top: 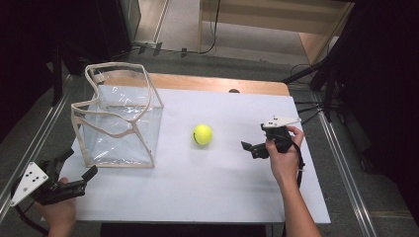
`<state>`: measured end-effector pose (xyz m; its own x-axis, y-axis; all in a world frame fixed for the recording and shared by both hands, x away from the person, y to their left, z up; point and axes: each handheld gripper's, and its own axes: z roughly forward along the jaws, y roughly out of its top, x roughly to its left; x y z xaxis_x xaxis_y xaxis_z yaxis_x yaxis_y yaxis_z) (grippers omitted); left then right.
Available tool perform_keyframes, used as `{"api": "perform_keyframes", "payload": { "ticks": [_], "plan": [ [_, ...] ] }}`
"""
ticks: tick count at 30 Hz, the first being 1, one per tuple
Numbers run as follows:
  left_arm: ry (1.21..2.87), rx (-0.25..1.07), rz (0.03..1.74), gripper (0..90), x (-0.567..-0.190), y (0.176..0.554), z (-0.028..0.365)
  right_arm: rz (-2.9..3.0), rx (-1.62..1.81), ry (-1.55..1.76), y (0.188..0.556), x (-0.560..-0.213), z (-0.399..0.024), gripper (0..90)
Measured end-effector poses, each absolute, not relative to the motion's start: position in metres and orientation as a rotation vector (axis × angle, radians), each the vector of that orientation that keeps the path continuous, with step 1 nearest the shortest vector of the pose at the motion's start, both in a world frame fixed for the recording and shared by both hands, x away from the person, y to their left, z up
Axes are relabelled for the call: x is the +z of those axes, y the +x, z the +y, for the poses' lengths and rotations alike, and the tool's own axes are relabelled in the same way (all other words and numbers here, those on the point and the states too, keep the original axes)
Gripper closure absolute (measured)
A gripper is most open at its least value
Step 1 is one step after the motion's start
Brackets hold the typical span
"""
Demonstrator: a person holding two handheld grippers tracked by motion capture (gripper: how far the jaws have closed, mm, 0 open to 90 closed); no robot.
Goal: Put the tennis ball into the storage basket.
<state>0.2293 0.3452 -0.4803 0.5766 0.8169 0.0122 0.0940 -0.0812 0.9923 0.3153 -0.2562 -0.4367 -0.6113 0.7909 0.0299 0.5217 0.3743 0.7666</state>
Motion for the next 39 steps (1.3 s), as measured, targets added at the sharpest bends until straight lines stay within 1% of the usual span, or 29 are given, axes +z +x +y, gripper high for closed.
{"api": "perform_keyframes", "payload": {
  "ticks": [39],
  "plan": [
    [1.546, 0.712, 0.801, 5.3, -0.48, 0.229, 0.346, 2.513, 1.014, 1.042, 0.348, -0.437, -0.204, 0.0]
  ]
}}
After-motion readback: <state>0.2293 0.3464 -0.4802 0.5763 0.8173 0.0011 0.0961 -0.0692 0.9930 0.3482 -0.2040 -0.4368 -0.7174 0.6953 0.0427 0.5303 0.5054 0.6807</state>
